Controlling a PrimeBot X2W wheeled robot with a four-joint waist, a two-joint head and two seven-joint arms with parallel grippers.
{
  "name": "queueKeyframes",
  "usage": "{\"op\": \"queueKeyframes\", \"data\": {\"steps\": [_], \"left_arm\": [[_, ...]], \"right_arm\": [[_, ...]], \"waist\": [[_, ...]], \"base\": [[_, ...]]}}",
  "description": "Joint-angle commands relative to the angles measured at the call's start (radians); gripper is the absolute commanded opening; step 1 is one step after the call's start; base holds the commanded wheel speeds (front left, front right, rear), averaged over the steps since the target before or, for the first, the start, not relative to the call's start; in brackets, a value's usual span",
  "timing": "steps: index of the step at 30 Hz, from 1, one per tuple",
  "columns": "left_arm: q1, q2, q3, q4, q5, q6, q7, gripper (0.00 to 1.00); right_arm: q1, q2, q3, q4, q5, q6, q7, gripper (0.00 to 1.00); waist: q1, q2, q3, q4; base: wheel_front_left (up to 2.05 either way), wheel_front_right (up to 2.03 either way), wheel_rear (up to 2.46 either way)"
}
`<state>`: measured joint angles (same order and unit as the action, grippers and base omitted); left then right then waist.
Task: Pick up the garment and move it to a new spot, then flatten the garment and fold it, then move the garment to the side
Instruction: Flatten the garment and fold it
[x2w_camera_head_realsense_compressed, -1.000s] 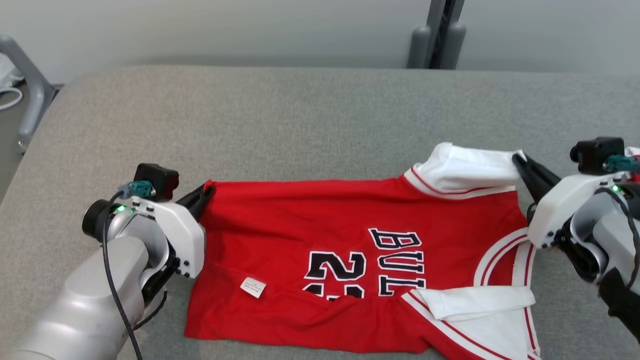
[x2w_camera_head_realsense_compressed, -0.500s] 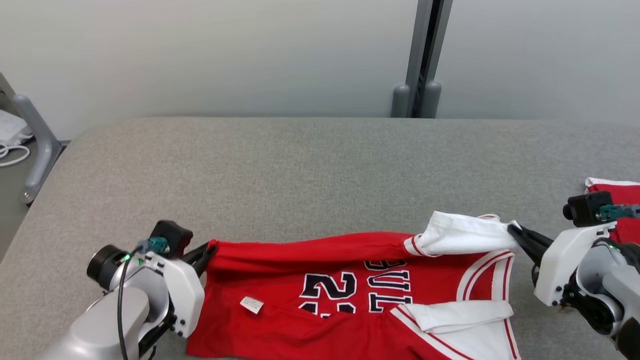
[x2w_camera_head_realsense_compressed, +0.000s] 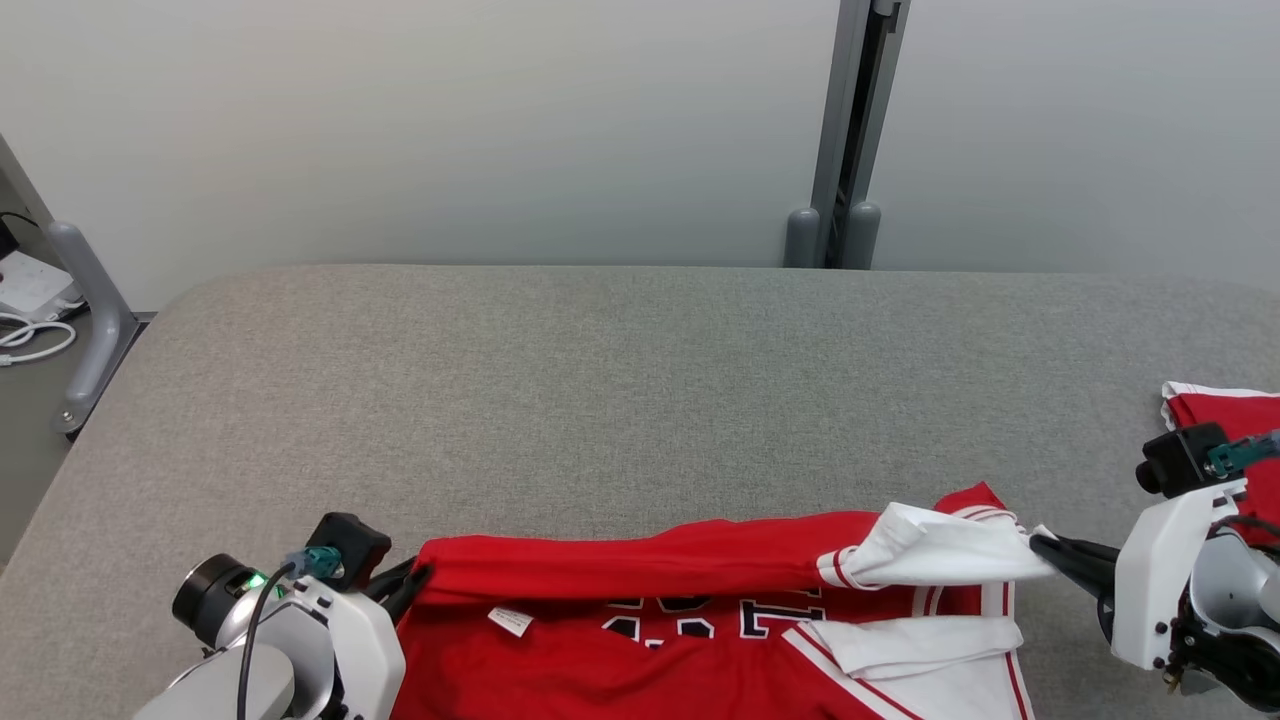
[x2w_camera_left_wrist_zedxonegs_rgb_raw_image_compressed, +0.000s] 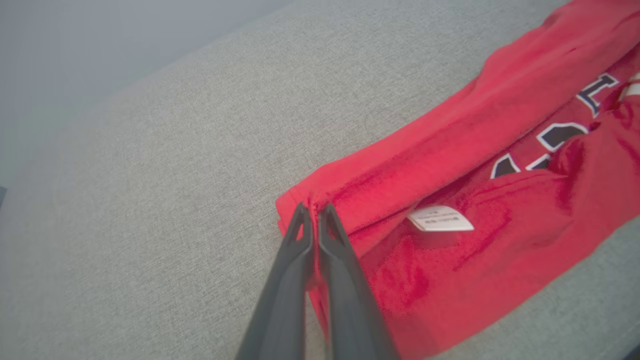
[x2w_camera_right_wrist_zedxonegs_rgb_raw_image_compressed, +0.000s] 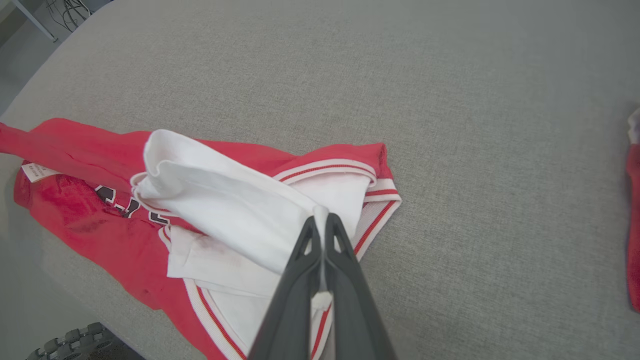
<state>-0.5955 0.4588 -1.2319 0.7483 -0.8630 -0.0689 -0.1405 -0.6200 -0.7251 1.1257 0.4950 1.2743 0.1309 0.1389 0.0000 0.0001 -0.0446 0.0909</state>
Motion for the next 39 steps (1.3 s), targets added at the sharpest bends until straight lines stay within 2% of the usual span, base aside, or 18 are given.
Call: {"op": "queueKeyframes", "data": {"steps": [1,11,20,21,22,23,24,31,39], "left_arm": [[0.018,0.015,-0.002,-0.016,0.007,0.011,0.005,0.0],[0.069,0.052,-0.019,-0.116,0.023,0.046,0.053,0.0],[0.104,0.066,-0.027,-0.159,0.033,0.064,0.085,0.0],[0.111,0.066,-0.028,-0.16,0.022,0.061,0.095,0.3],[0.113,0.067,-0.029,-0.164,0.018,0.055,0.106,1.0],[0.113,0.067,-0.029,-0.164,0.018,0.055,0.106,1.0],[0.114,0.069,-0.028,-0.167,0.019,0.055,0.111,1.0],[0.107,0.082,-0.01,-0.181,0.022,0.097,0.085,1.0],[0.102,0.065,0.09,-0.201,-0.028,0.182,-0.034,1.0]], "right_arm": [[0.02,-0.017,-0.002,-0.015,0.021,0.0,0.026,0.0],[0.068,-0.065,-0.006,-0.088,0.074,0.0,0.138,0.0],[0.113,-0.062,-0.008,-0.112,0.077,0.0,0.194,0.0],[0.121,-0.06,-0.008,-0.115,0.082,0.0,0.202,0.19],[0.128,-0.06,-0.007,-0.117,0.087,0.0,0.212,0.5],[0.128,-0.06,-0.007,-0.117,0.087,0.0,0.212,0.5],[0.135,-0.06,-0.008,-0.115,0.092,0.0,0.223,1.0],[0.15,-0.08,-0.03,-0.11,0.065,0.0,0.239,1.0],[0.162,-0.024,-0.155,-0.017,-0.001,0.0,0.011,1.0]], "waist": [[0.0,-0.0001,-0.004,0.004],[0.0,-0.0001,-0.017,0.022],[0.0,-0.0001,-0.015,0.025],[0.0,-0.0001,-0.014,0.024],[0.0,-0.0001,-0.014,0.024],[0.0,-0.0001,-0.014,0.024],[0.0,-0.0001,-0.014,0.024],[0.0,-0.0001,-0.014,0.019],[0.0,-0.0001,-0.01,0.01]], "base": [[0.0,0.0,0.0],[0.0,0.0,0.0],[0.0,0.0,0.0],[0.0,0.0,0.0],[0.0,0.0,0.0],[0.0,0.0,0.0],[0.0,0.0,0.0],[0.0,0.0,0.0],[0.0,0.0,0.0]]}}
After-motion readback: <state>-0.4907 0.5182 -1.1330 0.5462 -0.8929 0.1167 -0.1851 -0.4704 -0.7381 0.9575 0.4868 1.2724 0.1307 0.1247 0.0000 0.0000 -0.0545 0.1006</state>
